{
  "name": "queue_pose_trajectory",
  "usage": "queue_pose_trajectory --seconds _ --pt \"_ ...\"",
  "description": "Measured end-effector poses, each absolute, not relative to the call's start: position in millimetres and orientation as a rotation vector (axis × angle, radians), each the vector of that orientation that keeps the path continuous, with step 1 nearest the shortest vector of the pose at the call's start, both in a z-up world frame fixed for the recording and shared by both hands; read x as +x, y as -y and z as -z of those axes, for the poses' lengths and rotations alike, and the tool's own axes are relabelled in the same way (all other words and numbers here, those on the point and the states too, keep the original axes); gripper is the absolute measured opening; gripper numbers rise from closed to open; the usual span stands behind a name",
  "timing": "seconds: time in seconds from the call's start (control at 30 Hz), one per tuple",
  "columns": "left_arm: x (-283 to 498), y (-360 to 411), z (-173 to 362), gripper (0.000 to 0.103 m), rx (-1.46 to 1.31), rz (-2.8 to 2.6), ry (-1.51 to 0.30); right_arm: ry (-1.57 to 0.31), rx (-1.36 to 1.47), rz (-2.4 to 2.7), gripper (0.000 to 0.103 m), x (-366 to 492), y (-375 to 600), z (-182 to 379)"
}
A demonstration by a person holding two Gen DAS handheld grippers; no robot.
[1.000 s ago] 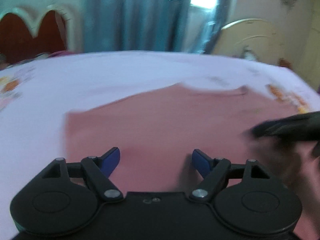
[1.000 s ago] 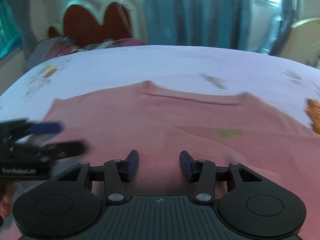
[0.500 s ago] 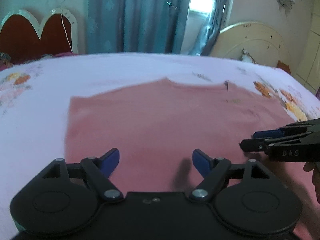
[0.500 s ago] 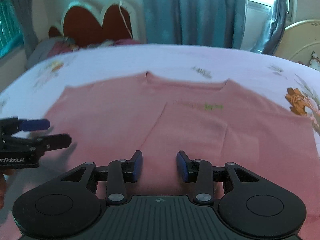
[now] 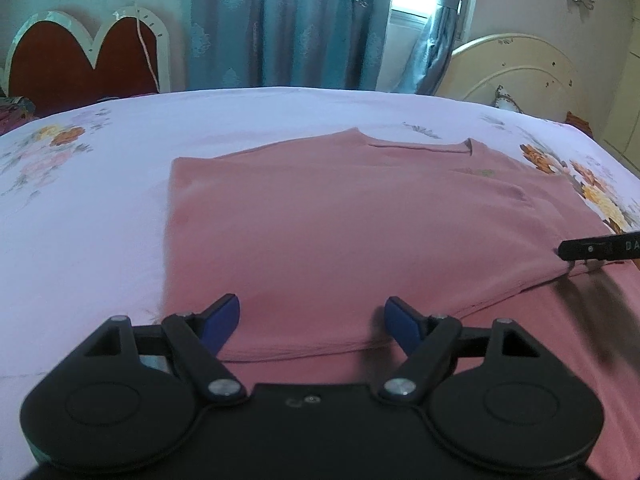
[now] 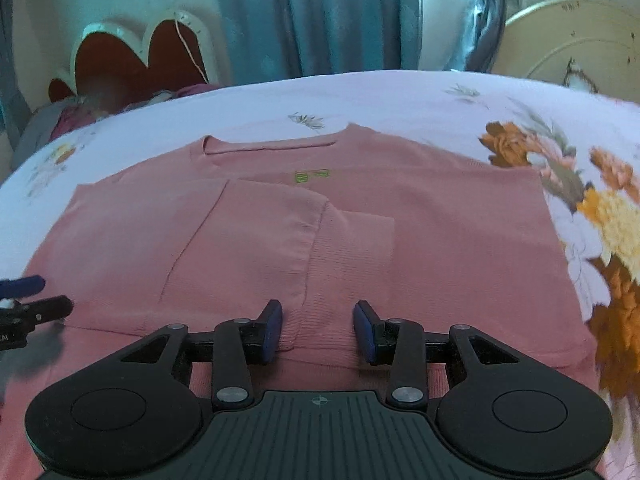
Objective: Fold small clothes
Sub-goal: 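Fold the sweater's side edge inward over the sleeves with the left tool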
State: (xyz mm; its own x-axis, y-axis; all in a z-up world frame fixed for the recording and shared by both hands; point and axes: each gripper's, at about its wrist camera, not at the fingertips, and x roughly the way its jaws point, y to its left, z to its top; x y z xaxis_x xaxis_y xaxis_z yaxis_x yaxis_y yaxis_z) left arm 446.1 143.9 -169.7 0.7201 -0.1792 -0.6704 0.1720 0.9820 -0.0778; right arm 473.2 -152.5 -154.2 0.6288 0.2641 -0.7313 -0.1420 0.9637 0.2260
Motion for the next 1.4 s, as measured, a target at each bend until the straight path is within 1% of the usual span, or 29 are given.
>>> queue_pose_trajectory --seconds 0.07,0.13,0.2,0.3,0.57,0.6,0.63,0.67,0.73,0.77,0.97,1.07,1.1,1.13,1.17,1.2,1.3,1.37,1.4 --pt "440 -153 165 0.074 -0.043 0.17 -0.71 -0.865 0.192 -0.219 0.038 472 158 149" --pt "431 -165 160 0.078 -0.095 0.168 -0.658 -0.822 0.193 -0.196 0.038 465 159 136" --pt "432 -169 164 0.076 -0.093 0.162 -0.693 -0.827 0.155 -0.175 0.038 465 157 134" --pt "431 -169 174 0.076 -0.077 0.176 -0.712 -0.911 0.137 -0.148 0.038 473 156 153" --pt "423 -161 168 0.077 -0.036 0.139 -0.716 -0.904 0.153 -0.151 0.038 471 162 151" --pt "419 -159 166 0.082 -0.027 0.131 -0.715 -0.895 0.156 -0.146 0.039 467 163 148" --pt "417 -158 164 0.096 -0.016 0.118 -0.712 -0.881 0.156 -0.137 0.039 462 165 145" --pt "412 -156 161 0.103 0.002 0.083 -0.706 -0.873 0.146 -0.124 0.039 458 167 142" --pt "402 -154 158 0.102 0.02 0.045 -0.695 -0.877 0.118 -0.104 0.062 452 171 139" --pt "398 -154 157 0.102 0.012 0.044 -0.703 -0.864 0.121 -0.108 0.069 446 176 137" --pt "357 -148 145 0.102 0.011 0.015 -0.698 -0.829 0.178 -0.15 0.069 404 217 125" --pt "332 -145 143 0.096 0.014 0.019 -0.706 -0.833 0.22 -0.17 0.069 377 245 123" --pt "324 -145 143 0.091 0.008 0.02 -0.711 -0.833 0.234 -0.177 0.068 367 253 123" --pt "313 -145 144 0.082 0.004 0.016 -0.718 -0.839 0.242 -0.174 0.065 356 263 124" --pt "304 -146 145 0.079 0.002 0.013 -0.727 -0.851 0.246 -0.166 0.053 344 272 125" --pt "294 -147 147 0.076 -0.006 0.007 -0.739 -0.865 0.25 -0.155 0.047 333 281 128" --pt "261 -158 153 0.076 -0.049 -0.031 -0.769 -0.879 0.325 -0.141 0.047 296 314 134" --pt "241 -165 156 0.078 -0.083 -0.04 -0.792 -0.887 0.389 -0.135 0.047 276 333 138" --pt "230 -168 159 0.081 -0.109 -0.037 -0.805 -0.894 0.432 -0.133 0.047 265 344 142"
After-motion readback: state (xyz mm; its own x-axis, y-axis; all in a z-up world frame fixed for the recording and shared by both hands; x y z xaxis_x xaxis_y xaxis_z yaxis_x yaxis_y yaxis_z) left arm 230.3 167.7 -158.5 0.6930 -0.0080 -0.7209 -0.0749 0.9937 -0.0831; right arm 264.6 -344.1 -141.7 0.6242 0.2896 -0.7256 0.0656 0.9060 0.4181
